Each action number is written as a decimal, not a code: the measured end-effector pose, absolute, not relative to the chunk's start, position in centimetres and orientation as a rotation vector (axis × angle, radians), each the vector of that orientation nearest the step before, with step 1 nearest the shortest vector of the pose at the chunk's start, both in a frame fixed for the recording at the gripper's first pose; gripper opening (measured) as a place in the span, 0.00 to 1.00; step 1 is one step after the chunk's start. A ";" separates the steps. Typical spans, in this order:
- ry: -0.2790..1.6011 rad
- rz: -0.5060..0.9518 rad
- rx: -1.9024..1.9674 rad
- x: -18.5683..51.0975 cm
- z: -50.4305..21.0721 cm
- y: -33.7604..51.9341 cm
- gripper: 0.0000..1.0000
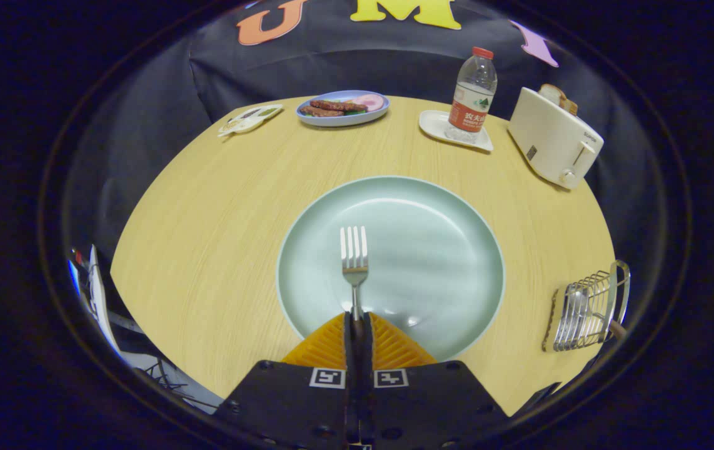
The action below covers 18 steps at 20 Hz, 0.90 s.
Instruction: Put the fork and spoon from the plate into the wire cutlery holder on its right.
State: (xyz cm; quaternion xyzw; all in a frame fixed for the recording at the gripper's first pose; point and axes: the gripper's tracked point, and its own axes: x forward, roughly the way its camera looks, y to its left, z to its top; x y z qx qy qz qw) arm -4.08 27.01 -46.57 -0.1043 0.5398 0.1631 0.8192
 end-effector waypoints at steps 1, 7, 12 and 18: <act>1.159 0.360 -0.228 -4.1 -46.4 27.0 0.02; 1.167 0.375 -0.215 -3.3 -42.3 25.7 0.02; 1.159 0.352 -0.173 -0.9 -35.9 21.1 0.02; 1.186 0.273 -0.135 1.0 -28.3 10.7 0.02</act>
